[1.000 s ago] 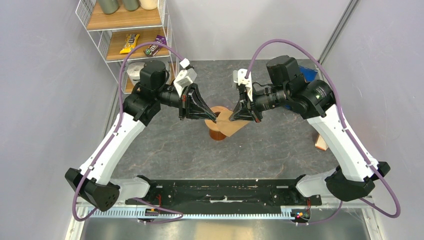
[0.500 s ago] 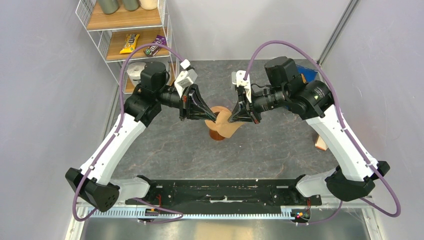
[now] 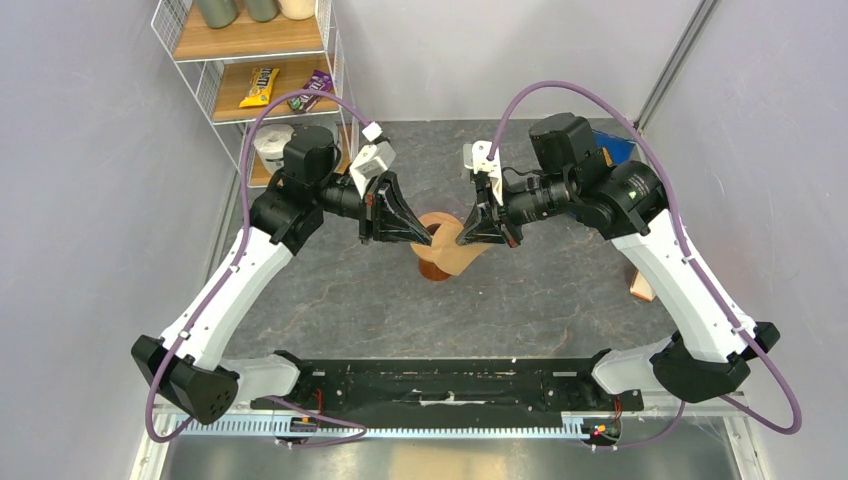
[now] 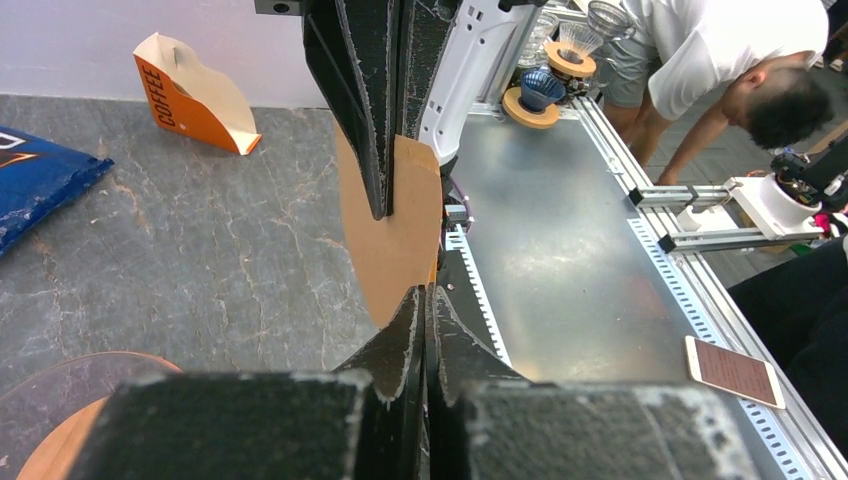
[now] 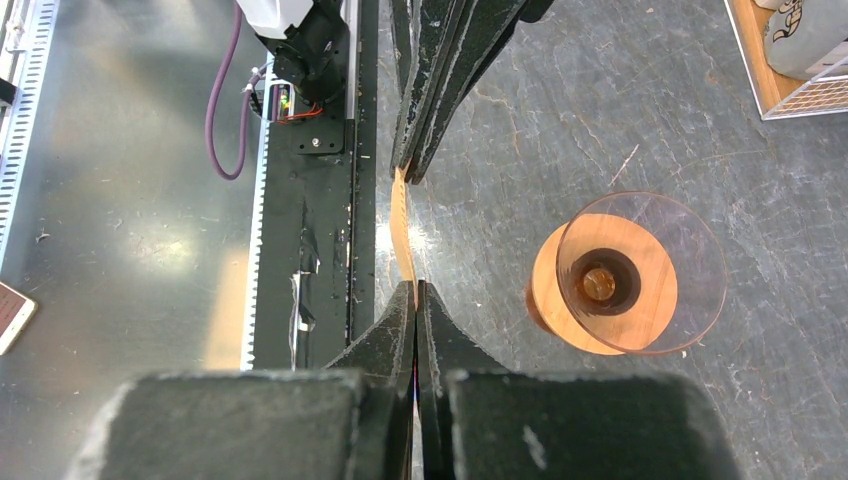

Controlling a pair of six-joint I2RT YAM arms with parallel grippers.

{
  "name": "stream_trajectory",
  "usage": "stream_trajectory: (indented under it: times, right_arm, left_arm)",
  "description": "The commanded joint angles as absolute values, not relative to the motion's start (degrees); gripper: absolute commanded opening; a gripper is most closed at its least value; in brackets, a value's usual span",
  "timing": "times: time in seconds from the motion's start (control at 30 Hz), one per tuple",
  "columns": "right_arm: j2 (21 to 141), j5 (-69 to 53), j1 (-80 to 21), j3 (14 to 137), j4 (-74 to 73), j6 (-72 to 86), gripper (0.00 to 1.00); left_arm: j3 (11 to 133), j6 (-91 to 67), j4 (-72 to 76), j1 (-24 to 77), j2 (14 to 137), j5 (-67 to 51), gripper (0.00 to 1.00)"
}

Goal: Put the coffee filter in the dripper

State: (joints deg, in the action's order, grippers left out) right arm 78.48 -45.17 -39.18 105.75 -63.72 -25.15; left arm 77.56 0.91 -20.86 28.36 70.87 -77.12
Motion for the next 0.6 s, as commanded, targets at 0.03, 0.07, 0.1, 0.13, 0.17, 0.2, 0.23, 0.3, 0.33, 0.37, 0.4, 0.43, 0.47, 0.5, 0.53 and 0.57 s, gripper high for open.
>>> stream_trajectory:
  times: [0.03, 0.07, 0.1, 0.13, 0.17, 0.2, 0.23, 0.3, 0.33, 0.37, 0.4, 0.43, 0.47, 0.5, 0.53, 0.57]
  right_arm:
    - [77.83, -46.32, -39.55, 105.95, -62.71, -26.10, 0.00]
    - [77.85, -46.41, -39.63, 105.93, -62.71, -26.39, 0.00]
    - [77.78, -46.41, -39.74, 105.82, -62.73, -26.68, 0.00]
    - [77.79, -46.41, -39.85, 105.83, -62.74, -27.01, 0.00]
    - [77.91, -46.36, -39.92, 105.81, -62.71, -27.15, 0.00]
    - [78.01, -46.32, -40.02, 105.98, -62.81, -27.13, 0.00]
    - [78.19, -46.46, -40.15, 106.14, -62.80, -27.24, 0.00]
    - [78.49, -46.84, -40.27, 106.26, -62.80, -27.33, 0.00]
    - [78.68, -46.85, -40.41, 106.34, -62.66, -27.32, 0.00]
    - [78.74, -46.85, -40.45, 106.35, -62.67, -27.33, 0.00]
    - [78.98, -46.78, -40.60, 106.43, -62.60, -27.20, 0.00]
    - [79.08, -46.68, -40.55, 106.52, -62.42, -26.89, 0.00]
    - [79.26, -46.58, -40.60, 106.65, -62.25, -26.72, 0.00]
    - [79.41, -46.52, -40.58, 106.70, -62.27, -26.67, 0.00]
    - [79.45, -46.49, -40.60, 106.66, -62.18, -26.68, 0.00]
    - [79.50, -46.49, -40.60, 106.61, -62.01, -26.65, 0.00]
  left_arm:
    - [78.71, 1.58, -19.65, 28.50, 70.15, -80.04, 0.02]
    - [78.52, 1.63, -19.61, 28.48, 70.16, -79.92, 0.02]
    - [78.32, 1.46, -19.48, 28.50, 70.20, -79.62, 0.02]
    - [78.22, 1.20, -19.22, 28.50, 70.27, -79.34, 0.02]
    - [78.22, 0.97, -19.09, 28.54, 70.44, -79.08, 0.02]
    - [78.31, 0.97, -19.01, 28.48, 70.55, -78.49, 0.02]
    - [78.27, 1.05, -18.69, 28.49, 70.54, -78.27, 0.02]
    - [78.09, 1.05, -18.17, 28.71, 70.31, -77.52, 0.02]
    - [78.05, 0.97, -18.09, 28.65, 70.37, -77.37, 0.02]
    - [78.05, 0.88, -18.01, 28.79, 70.39, -77.31, 0.02]
    - [78.05, 0.79, -17.97, 28.96, 70.33, -77.22, 0.02]
    - [78.00, 0.79, -18.02, 28.99, 70.36, -77.21, 0.02]
    - [77.92, 0.79, -18.01, 29.05, 70.27, -77.09, 0.02]
    - [77.81, 0.87, -17.97, 29.11, 70.13, -77.30, 0.02]
    - [77.58, 0.87, -18.02, 29.10, 69.95, -77.22, 0.02]
    - [77.38, 0.69, -17.97, 29.22, 69.82, -76.68, 0.02]
